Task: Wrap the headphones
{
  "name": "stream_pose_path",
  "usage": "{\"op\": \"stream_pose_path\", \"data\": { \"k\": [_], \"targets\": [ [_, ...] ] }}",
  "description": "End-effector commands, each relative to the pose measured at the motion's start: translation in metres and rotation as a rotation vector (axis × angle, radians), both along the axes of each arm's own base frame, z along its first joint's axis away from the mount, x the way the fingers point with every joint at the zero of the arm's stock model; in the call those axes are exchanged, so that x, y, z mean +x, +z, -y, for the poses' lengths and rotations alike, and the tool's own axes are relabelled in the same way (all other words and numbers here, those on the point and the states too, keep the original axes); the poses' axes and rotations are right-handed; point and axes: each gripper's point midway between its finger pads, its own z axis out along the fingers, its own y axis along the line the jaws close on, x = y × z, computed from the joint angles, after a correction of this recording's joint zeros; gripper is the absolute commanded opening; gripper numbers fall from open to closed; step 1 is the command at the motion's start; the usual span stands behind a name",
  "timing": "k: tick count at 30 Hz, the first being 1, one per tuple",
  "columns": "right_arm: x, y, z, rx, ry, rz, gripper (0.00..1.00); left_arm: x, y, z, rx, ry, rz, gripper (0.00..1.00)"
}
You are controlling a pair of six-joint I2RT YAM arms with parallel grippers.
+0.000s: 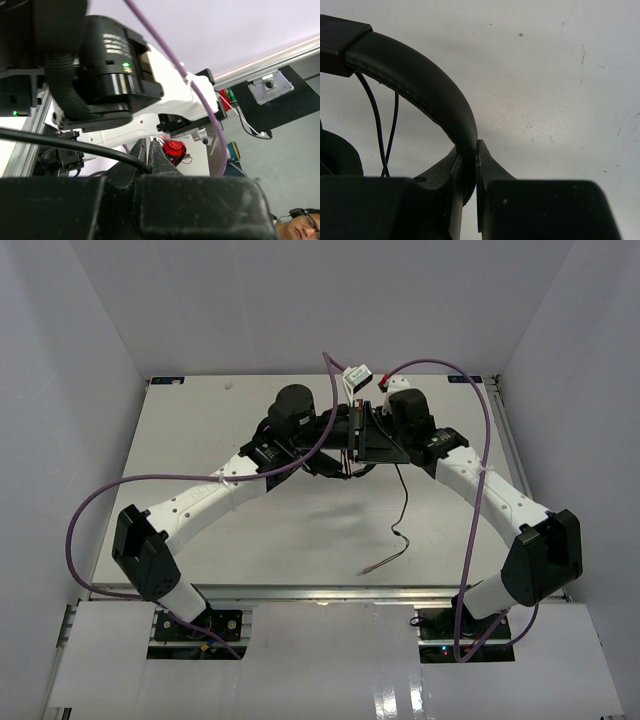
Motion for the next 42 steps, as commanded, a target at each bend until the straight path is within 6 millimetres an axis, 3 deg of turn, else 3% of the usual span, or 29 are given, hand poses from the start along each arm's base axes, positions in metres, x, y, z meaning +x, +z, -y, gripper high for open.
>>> {"op": "stream_pose_path", "data": {
  "k": [1,5,11,13,15,16,19,26,29,32,38,42],
  "targets": [
    [0.014,0.050,-0.013,0.125,-0.019,0.100,0.08,-0.004,0.001,0.007,-0.015,-0.019,0.005,0.00],
    [0.017,0.054,-0.004,0.104,-0.060,0.125,0.08,-0.016,0.008,0.008,-0.029,-0.029,0.019,0.00],
    [0.028,0.055,0.007,0.077,-0.119,0.138,0.08,-0.067,0.012,0.006,-0.039,-0.071,0.049,0.00],
    [0.030,0.056,0.007,0.077,-0.124,0.139,0.08,-0.083,-0.007,0.005,-0.011,-0.083,0.036,0.00],
    [0.031,0.056,0.008,0.077,-0.127,0.140,0.08,-0.093,-0.010,-0.003,-0.018,-0.075,0.046,0.00],
    [0.031,0.057,0.010,0.079,-0.132,0.142,0.08,-0.099,-0.024,-0.004,-0.007,-0.077,0.036,0.00],
    [0.033,0.062,0.013,0.100,-0.136,0.141,0.08,-0.117,-0.036,-0.012,-0.016,-0.086,0.040,0.00],
    [0.040,0.075,0.024,0.147,-0.150,0.140,0.08,-0.160,-0.073,-0.010,0.023,-0.141,0.091,0.00],
    [0.041,0.079,0.025,0.169,-0.144,0.134,0.08,-0.169,-0.089,-0.008,0.053,-0.155,0.128,0.00],
    [0.039,0.084,0.029,0.197,-0.142,0.128,0.08,-0.174,-0.119,-0.008,0.132,-0.165,0.169,0.00],
    [0.026,0.107,0.033,0.292,-0.094,0.132,0.08,-0.161,-0.184,-0.018,0.284,-0.116,0.311,0.00],
    [0.012,0.120,0.029,0.373,-0.029,0.117,0.08,-0.141,-0.212,-0.026,0.373,-0.033,0.421,0.00]
  ]
}}
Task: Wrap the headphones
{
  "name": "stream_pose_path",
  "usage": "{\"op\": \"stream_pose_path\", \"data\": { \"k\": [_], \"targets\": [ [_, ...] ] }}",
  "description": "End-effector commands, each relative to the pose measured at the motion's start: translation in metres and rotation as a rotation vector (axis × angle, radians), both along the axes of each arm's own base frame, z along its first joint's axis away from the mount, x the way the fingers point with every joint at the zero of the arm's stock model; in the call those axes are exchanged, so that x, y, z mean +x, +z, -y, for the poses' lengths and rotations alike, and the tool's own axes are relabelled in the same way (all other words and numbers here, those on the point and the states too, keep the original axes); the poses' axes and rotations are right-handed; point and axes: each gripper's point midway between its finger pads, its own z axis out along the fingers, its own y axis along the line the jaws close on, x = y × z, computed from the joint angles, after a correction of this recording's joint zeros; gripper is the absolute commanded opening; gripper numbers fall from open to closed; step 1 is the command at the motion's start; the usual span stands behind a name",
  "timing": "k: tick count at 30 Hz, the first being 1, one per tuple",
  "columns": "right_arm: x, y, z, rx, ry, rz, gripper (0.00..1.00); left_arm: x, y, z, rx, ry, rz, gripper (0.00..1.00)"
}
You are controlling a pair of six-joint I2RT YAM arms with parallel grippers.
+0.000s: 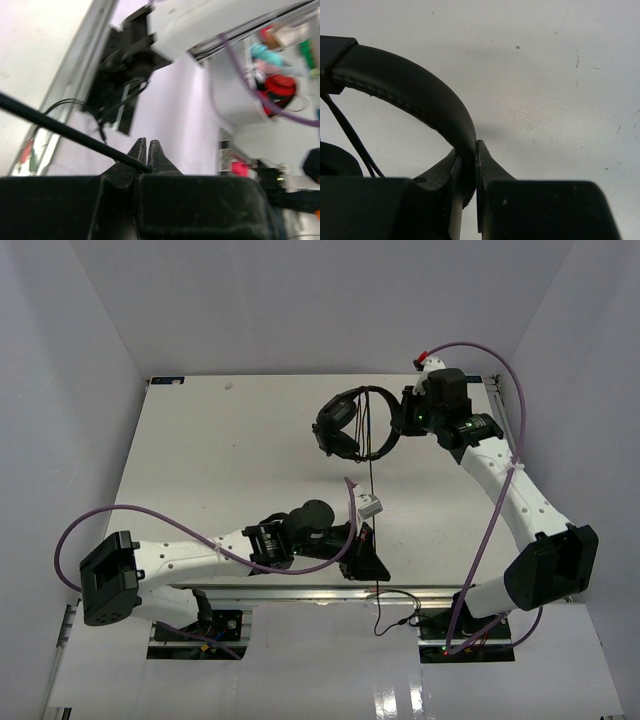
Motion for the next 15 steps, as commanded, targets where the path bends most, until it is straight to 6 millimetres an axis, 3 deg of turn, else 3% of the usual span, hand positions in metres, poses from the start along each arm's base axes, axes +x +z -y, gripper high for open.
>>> {"op": "stream_pose_path", "data": {
  "k": [1,5,9,15],
  "targets": [
    [-0.006,0.082,-0.005,0.231,0.027,0.150,0.08,0.007,-0.031,-0.020,0.096,0.022,0.210,0.00],
    [-0.022,0.096,-0.008,0.289,0.087,0.156,0.08,0.032,-0.046,-0.032,0.150,0.106,0.367,0.00],
    [-0.034,0.109,-0.004,0.332,0.117,0.179,0.08,0.057,-0.049,-0.046,0.162,0.207,0.518,0.00],
    [-0.056,0.134,-0.004,0.374,0.189,0.224,0.08,0.079,-0.035,-0.064,0.076,0.327,0.674,0.03]
  ]
}}
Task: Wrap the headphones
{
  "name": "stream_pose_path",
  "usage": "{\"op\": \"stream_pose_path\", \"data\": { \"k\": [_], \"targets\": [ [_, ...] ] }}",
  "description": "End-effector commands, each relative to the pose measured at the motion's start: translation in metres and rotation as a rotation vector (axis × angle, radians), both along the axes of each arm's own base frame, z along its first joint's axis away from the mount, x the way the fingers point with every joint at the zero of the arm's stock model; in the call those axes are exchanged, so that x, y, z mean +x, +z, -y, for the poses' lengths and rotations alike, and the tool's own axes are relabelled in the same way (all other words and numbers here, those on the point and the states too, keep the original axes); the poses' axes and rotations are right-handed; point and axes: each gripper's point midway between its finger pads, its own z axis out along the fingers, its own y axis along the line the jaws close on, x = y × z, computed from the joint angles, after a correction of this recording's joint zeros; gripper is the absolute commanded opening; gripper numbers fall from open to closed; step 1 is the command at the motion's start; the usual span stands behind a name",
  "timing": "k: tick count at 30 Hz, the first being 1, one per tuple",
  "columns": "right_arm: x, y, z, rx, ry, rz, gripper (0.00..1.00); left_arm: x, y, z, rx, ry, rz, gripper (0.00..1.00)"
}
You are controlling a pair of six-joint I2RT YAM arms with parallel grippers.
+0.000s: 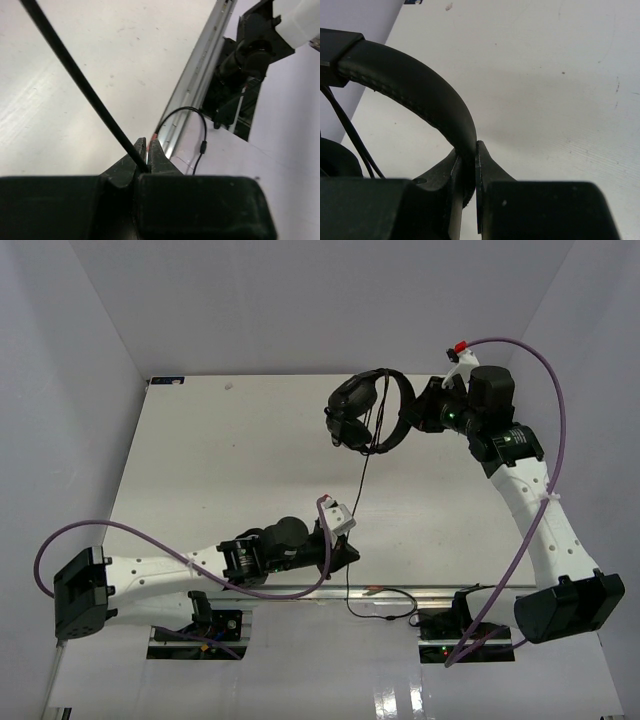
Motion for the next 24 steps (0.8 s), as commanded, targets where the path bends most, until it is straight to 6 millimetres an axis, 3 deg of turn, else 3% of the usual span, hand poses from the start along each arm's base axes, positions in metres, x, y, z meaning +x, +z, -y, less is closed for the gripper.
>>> {"op": "stream_pose_path", "data": {
  "k": [1,7,12,21,24],
  "targets": [
    [-0.017,0.056,-0.010,0.122,0.081,0.138,0.08,0.023,0.012,-0.014,-0.051,0.075,0.181,0.04],
    [-0.042,0.071,-0.014,0.147,0.148,0.190,0.08,0.043,0.004,-0.014,-0.075,0.085,0.200,0.06],
    [-0.052,0.081,-0.013,0.152,0.165,0.222,0.08,0.056,-0.009,-0.003,-0.079,0.047,0.179,0.08],
    [-0.056,0.088,-0.010,0.157,0.169,0.237,0.08,0.069,-0.028,0.006,-0.082,0.004,0.130,0.16],
    [-0.055,0.090,-0.009,0.160,0.168,0.240,0.08,0.072,-0.035,0.004,-0.086,0.009,0.114,0.22]
  ]
}}
